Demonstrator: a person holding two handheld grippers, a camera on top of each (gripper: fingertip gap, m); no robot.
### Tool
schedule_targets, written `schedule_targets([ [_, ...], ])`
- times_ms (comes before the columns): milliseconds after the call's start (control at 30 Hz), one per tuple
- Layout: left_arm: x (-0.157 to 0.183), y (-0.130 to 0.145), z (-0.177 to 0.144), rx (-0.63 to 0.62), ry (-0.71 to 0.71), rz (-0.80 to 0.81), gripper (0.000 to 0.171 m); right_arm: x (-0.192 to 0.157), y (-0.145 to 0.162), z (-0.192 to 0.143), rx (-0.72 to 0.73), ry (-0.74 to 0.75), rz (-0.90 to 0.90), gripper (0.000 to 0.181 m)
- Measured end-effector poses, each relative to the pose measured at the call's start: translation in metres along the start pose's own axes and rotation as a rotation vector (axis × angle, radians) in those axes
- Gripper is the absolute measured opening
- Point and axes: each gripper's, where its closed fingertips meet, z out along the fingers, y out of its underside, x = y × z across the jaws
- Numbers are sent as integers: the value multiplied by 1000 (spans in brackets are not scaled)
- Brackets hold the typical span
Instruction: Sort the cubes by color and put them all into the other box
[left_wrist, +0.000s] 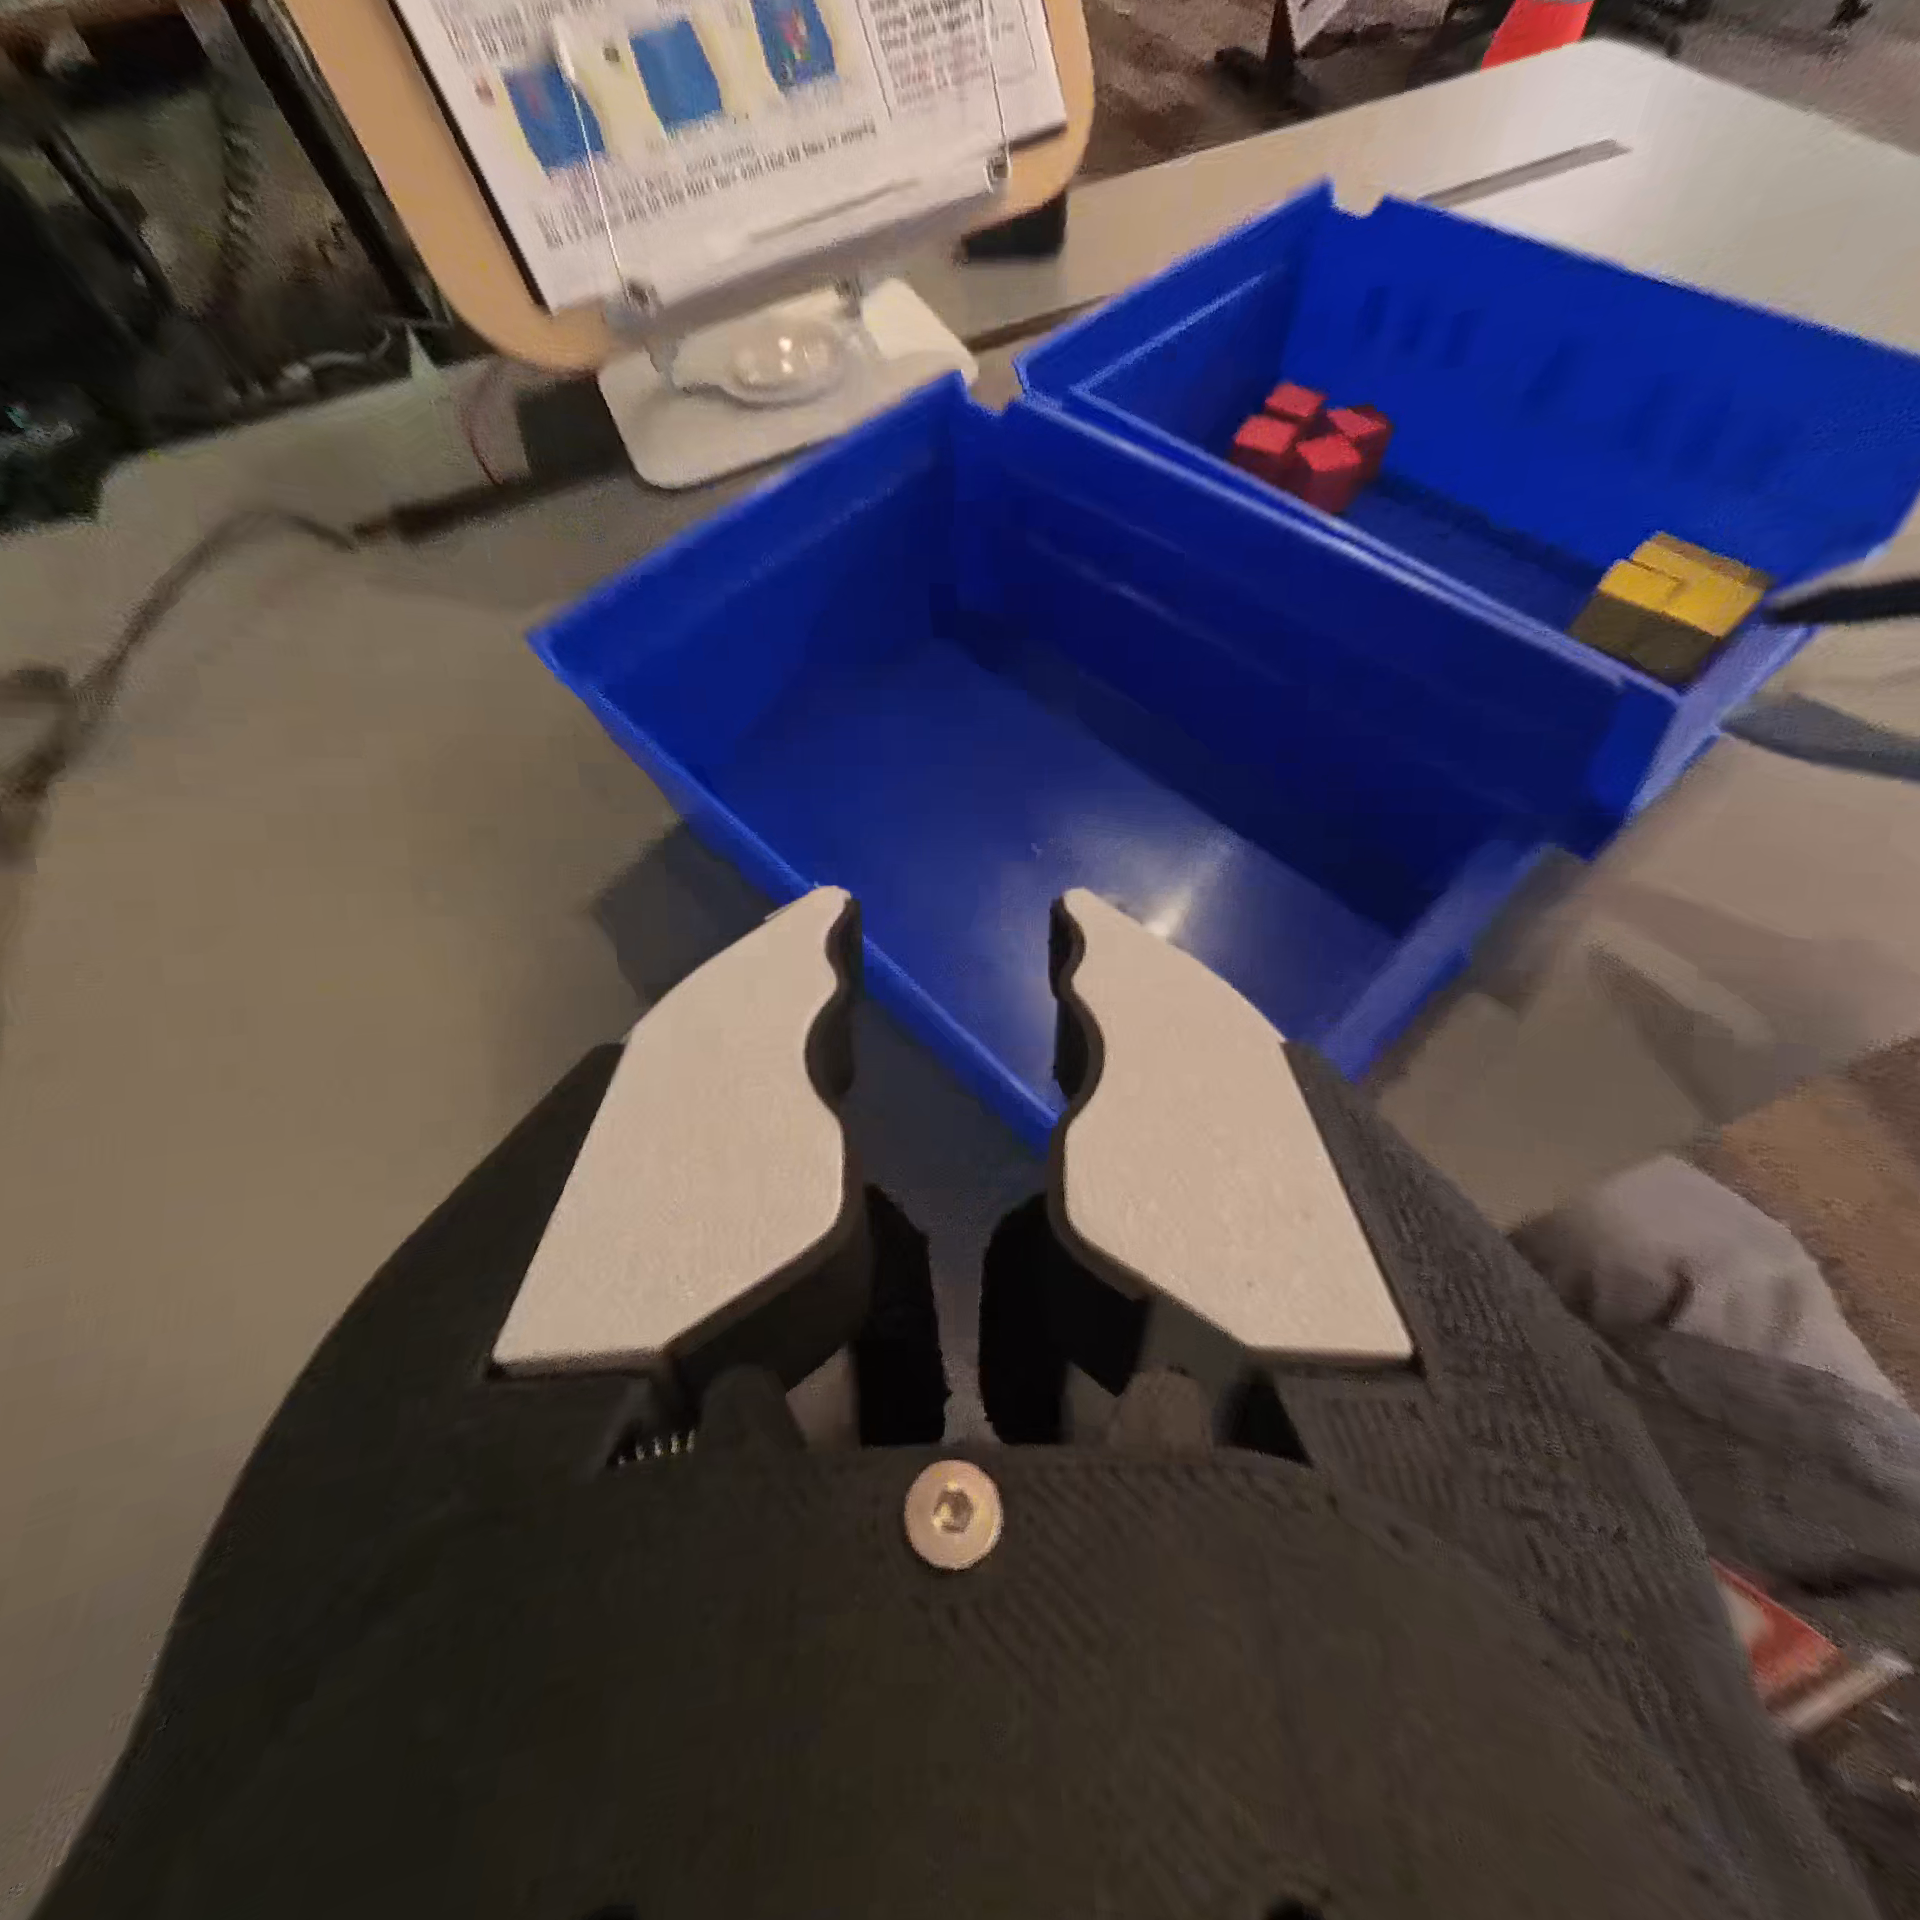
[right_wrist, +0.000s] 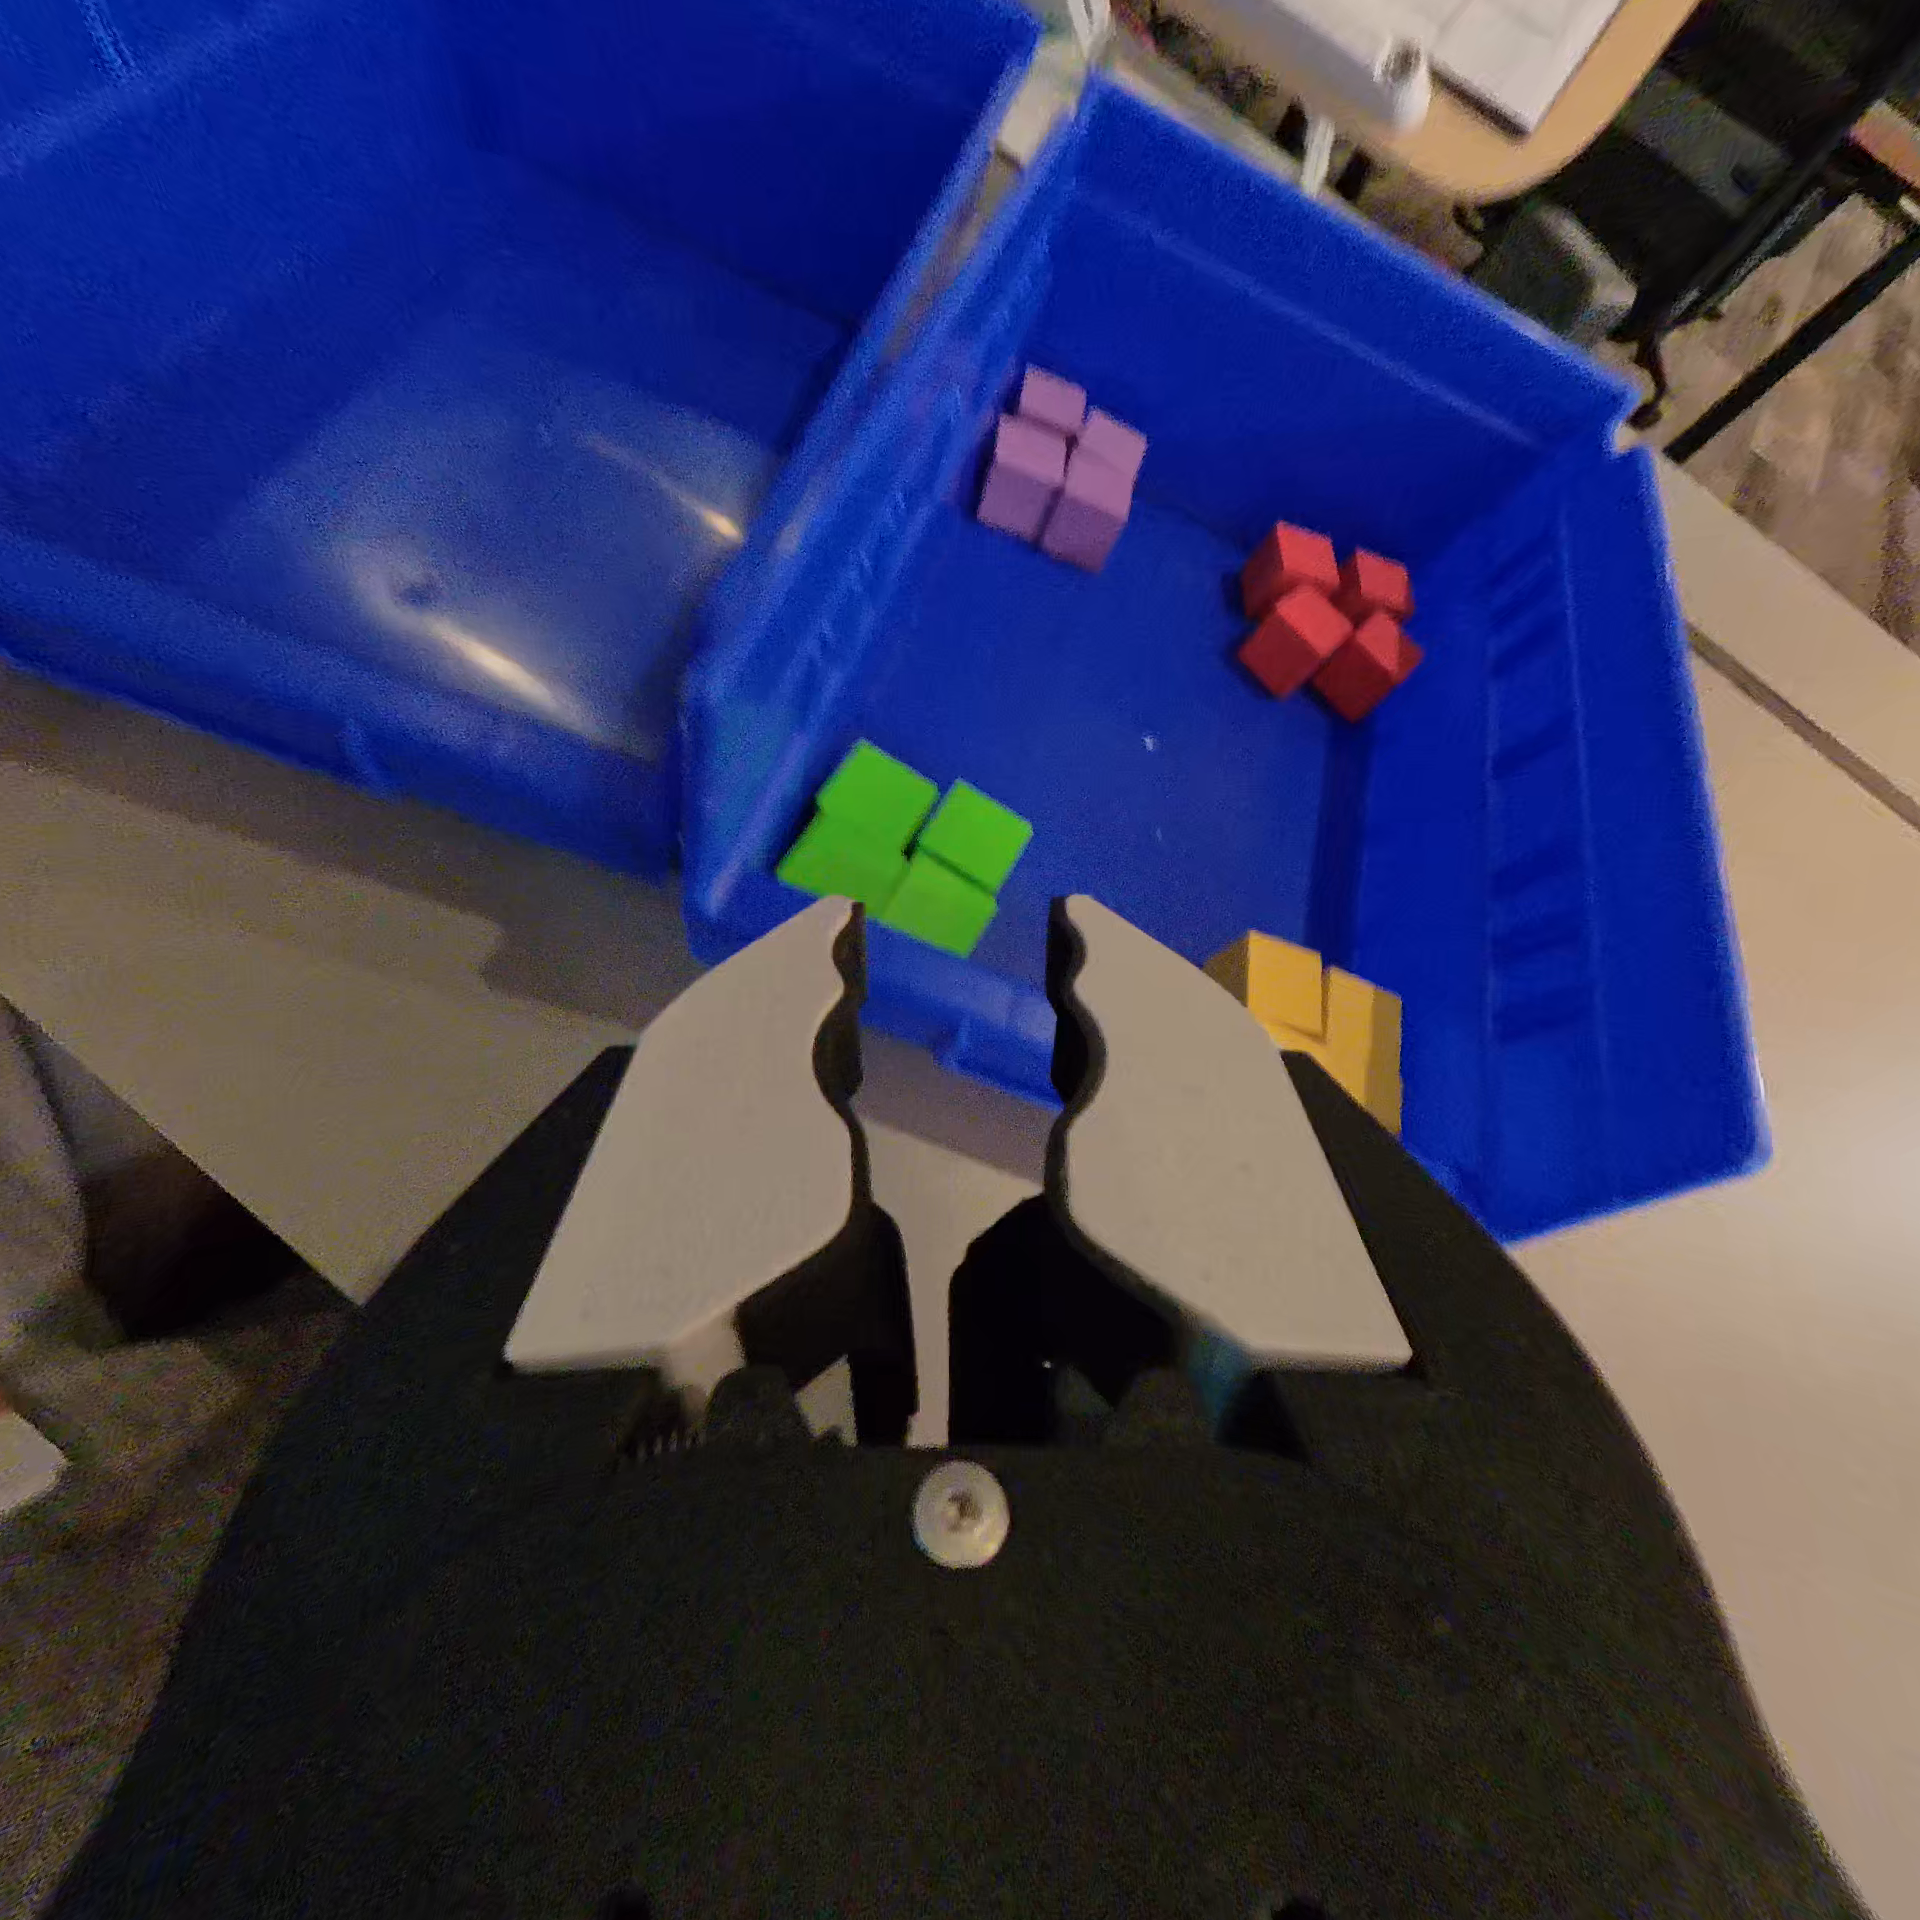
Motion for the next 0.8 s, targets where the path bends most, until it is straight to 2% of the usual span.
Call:
schedule_targets([
  [133, 2, -34, 36, -50, 124, 66, 35, 12, 35, -7, -56, 25, -142, 33],
  [200, 5, -46, 57, -97, 162, 111, 38, 29, 45, -12, -82, 100, -225, 31],
  [300, 13, -65, 91, -130, 203, 241, 42, 34, 60, -10, -158, 35, -99, 25],
  [500, 11, -99, 166, -208, 177, 431, 52, 39, 63, 8, -162, -93, 112, 26],
  [700, 15, -116, 224, -306, 225, 545, 51, 64, 60, 18, -139, -47, 132, 28],
  [767, 32, -112, 236, -338, 326, 671, 51, 76, 54, 22, -112, -26, 145, 30],
  [800, 36, -109, 241, -336, 354, 783, 51, 84, 51, 25, -98, -6, 140, 34],
])
